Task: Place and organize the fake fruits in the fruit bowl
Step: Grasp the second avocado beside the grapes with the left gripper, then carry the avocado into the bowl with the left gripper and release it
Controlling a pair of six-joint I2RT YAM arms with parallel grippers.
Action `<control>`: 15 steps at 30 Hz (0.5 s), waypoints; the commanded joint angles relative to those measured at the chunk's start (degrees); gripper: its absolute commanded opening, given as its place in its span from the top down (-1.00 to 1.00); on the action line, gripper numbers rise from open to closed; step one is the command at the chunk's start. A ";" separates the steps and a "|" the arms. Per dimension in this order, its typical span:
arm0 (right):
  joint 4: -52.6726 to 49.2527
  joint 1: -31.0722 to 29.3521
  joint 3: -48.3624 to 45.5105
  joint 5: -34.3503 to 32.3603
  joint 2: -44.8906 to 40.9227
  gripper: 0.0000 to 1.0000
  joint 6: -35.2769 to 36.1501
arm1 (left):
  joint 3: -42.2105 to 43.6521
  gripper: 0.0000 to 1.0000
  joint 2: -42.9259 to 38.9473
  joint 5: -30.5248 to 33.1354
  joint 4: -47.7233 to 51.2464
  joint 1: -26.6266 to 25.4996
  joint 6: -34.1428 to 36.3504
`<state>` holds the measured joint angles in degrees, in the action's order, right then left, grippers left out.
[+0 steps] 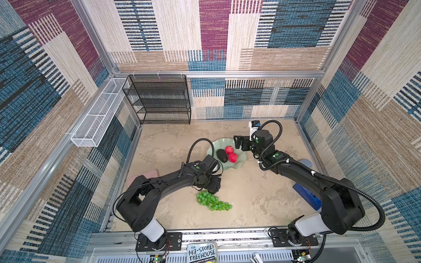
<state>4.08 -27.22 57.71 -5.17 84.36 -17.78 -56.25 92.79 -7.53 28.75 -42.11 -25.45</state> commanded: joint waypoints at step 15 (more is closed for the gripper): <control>2.13 0.41 -0.14 -1.20 -0.07 -0.99 -0.33 | -2.13 0.03 -11.45 6.43 6.22 0.63 1.51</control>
<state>4.05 -26.92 57.41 -5.58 84.20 -17.78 -57.21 83.83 -2.96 34.96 -41.80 -25.15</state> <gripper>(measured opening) 0.996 0.549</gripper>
